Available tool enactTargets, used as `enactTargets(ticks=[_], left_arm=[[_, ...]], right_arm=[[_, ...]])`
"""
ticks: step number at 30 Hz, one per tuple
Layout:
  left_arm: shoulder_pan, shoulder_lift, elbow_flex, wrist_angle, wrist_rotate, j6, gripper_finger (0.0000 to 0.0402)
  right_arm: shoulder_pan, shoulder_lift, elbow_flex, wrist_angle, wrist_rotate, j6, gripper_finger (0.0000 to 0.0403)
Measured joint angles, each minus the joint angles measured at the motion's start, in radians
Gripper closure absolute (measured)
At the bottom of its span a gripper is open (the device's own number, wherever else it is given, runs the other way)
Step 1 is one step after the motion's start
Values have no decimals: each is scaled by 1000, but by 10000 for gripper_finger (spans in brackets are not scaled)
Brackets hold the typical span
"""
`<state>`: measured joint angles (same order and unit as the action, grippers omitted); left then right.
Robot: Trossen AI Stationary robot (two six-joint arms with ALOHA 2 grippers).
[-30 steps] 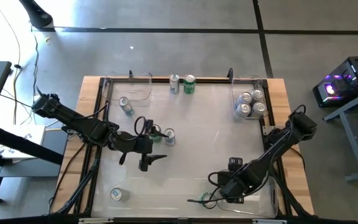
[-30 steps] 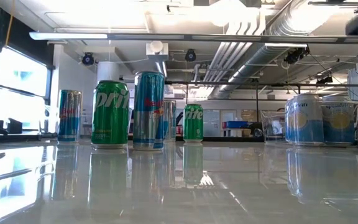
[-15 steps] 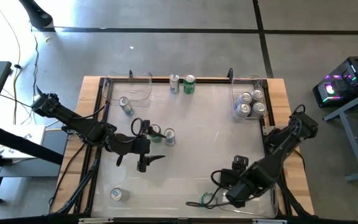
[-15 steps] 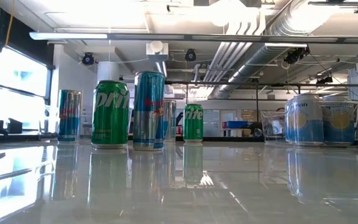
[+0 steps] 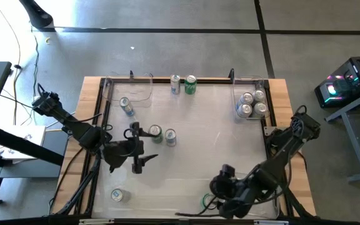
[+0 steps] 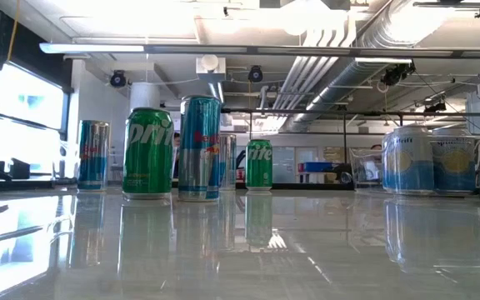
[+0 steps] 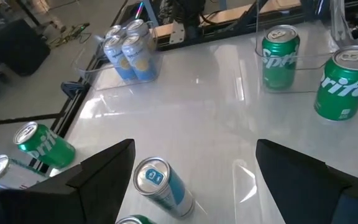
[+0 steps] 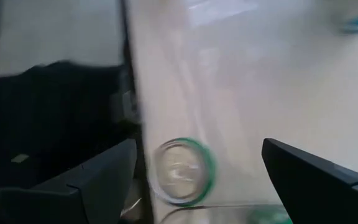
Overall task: Sort soda cans
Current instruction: Put the bottom green soda can into the bottom transparent bin
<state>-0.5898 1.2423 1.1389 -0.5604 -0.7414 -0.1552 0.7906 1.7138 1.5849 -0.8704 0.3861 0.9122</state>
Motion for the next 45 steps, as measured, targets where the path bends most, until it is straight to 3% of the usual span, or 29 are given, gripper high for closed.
enactTargets(ticks=[3,9,16,22,39,45], left_arm=[[-3,0,0,0,-14,14,73],[-2,0,0,-1,-32,16,73],[-2,0,0,-38,-30,-45,73],[-2,0,0,-61,-29,-81,73],[-2,0,0,-58,-29,-97,73],[-2,0,0,-58,-29,-106,73]], right_arm=[[-13,1,-43,87,-61,-66,59],[-18,6,-93,111,0,-192,59],[-17,82,-94,189,-44,-275,59],[-13,140,-94,178,-115,-236,59],[-9,224,-94,191,-143,-239,60],[-24,221,-94,197,-144,-239,97]])
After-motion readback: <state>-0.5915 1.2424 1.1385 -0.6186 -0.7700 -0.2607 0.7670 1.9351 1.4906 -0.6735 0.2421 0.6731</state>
